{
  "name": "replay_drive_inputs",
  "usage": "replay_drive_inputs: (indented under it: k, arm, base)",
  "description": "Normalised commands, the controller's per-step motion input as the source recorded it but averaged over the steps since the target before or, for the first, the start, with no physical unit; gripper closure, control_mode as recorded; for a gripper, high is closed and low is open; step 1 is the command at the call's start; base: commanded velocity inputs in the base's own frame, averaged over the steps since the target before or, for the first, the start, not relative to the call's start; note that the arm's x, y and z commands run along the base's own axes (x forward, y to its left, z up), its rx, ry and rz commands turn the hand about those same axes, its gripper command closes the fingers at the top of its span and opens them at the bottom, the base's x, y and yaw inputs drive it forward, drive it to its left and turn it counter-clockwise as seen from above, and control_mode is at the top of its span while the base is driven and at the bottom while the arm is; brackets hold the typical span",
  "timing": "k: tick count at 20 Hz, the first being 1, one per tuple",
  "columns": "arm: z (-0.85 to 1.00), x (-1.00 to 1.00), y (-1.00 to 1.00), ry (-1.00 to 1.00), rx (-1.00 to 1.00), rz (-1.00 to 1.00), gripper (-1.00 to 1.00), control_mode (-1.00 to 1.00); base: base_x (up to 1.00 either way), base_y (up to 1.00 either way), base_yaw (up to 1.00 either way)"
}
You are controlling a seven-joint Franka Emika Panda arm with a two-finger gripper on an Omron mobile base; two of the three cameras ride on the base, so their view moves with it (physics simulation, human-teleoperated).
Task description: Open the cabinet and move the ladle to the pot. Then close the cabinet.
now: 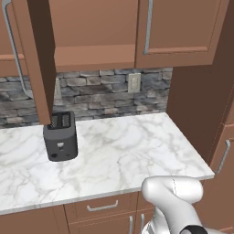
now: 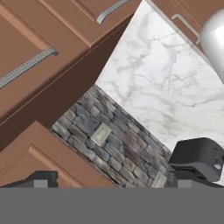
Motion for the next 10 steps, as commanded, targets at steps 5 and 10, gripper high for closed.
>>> replay_drive_inputs:
  k: [5,10]
  arm:
    - [-0.2,0.09,-0.14,-0.05,0.0,0.0,-1.0,-1.0]
    - [-0.19,0.23,0.0,-0.02,0.0,0.0,-1.0,-1.0]
  base:
    - [0.0,0.0,0.0]
    - [0.0,0.0,0.0]
